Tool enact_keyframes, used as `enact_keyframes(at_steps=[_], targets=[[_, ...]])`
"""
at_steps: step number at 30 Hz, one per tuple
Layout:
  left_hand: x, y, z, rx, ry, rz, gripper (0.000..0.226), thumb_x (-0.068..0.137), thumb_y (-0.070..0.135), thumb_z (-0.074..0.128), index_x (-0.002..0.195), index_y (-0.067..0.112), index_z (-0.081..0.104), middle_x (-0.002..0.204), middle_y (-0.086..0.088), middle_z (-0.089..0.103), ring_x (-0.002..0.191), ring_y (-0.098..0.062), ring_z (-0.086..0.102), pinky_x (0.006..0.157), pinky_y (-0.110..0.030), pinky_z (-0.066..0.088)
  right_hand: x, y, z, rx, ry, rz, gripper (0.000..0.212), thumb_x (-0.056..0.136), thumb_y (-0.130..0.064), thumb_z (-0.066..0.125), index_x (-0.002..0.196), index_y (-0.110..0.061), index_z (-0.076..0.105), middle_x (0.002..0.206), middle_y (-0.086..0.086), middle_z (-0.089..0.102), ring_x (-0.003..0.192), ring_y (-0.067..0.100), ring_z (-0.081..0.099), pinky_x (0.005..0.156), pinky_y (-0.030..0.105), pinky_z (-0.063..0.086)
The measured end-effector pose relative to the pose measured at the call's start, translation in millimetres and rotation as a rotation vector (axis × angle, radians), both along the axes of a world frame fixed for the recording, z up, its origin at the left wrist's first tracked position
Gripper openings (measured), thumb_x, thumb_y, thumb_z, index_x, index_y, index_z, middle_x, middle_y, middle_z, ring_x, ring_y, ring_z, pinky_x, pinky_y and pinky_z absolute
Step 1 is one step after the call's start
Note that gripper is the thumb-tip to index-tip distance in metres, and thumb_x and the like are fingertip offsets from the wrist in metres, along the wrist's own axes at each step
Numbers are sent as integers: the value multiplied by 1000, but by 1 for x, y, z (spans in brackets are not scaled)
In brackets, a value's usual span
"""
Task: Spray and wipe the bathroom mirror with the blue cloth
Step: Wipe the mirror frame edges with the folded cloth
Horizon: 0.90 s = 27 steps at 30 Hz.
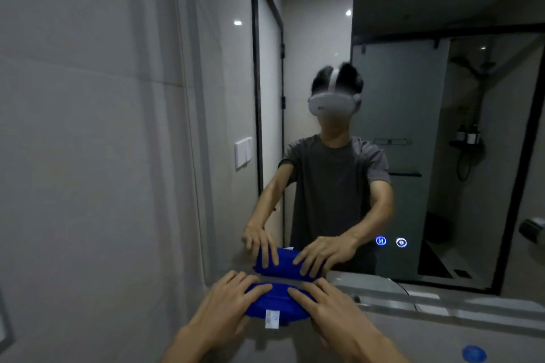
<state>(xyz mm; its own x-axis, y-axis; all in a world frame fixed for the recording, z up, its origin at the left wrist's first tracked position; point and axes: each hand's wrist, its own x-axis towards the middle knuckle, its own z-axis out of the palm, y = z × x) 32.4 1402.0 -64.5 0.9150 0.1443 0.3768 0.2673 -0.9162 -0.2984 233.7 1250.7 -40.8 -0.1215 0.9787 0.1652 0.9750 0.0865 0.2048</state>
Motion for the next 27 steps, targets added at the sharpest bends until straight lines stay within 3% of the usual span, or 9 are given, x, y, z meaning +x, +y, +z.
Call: enact_keyframes(at_steps=[2, 6, 9, 13, 18, 21, 27], targets=[[-5, 7, 44, 58, -44, -8, 54, 64, 41, 56, 118, 35, 59, 101, 15, 66, 86, -4, 61, 78, -19, 51, -4, 2, 38, -6, 45, 28, 66, 98, -19, 46, 156, -23, 15, 155, 7, 29, 135, 26, 32, 112, 40, 29], [-12, 21, 155, 205, -259, 14, 53, 65, 29, 53, 116, 22, 65, 105, 2, 68, 92, -17, 61, 86, -27, 46, -5, 17, 131, 309, -74, 78, 65, 89, -31, 30, 152, -21, 30, 142, 8, 47, 125, 31, 45, 106, 41, 40], [-17, 25, 241, 321, -378, 69, 56, 67, 21, 59, 122, 15, 64, 113, -6, 67, 99, -25, 62, 91, -32, 43, -9, 27, 217, 504, -194, 110, 62, 95, -29, 44, 154, -23, 25, 146, 7, 42, 132, 27, 39, 112, 41, 33], [-23, 19, 339, 408, -532, 112, 57, 72, 9, 76, 127, 8, 62, 115, -13, 67, 104, -33, 64, 91, -45, 51, -21, 32, 320, 683, -292, 87, 68, 97, -27, 50, 155, -24, 16, 147, 7, 37, 130, 23, 36, 109, 39, 34], [-24, 16, 434, 506, -689, 105, 49, 84, 4, 61, 133, 2, 55, 134, -20, 56, 117, -40, 58, 96, -53, 50, -41, 32, 417, 820, -371, -2, 79, 93, -29, 62, 154, -26, 12, 143, 11, 39, 129, 29, 39, 104, 46, 42], [-22, 18, 475, 527, -734, 114, 49, 87, -4, 56, 136, 3, 51, 139, -18, 54, 120, -41, 56, 96, -53, 48, -49, 38, 457, 871, -434, -65, 80, 92, -28, 65, 154, -23, 16, 138, 14, 44, 125, 33, 44, 96, 52, 48], [-19, 32, 528, 554, -782, 137, 57, 90, -3, 56, 142, 11, 41, 138, -15, 52, 120, -34, 53, 94, -43, 46, -55, 53, 516, 984, -485, -134, 76, 93, -18, 62, 155, -21, 18, 136, 18, 44, 122, 36, 45, 96, 53, 48]])
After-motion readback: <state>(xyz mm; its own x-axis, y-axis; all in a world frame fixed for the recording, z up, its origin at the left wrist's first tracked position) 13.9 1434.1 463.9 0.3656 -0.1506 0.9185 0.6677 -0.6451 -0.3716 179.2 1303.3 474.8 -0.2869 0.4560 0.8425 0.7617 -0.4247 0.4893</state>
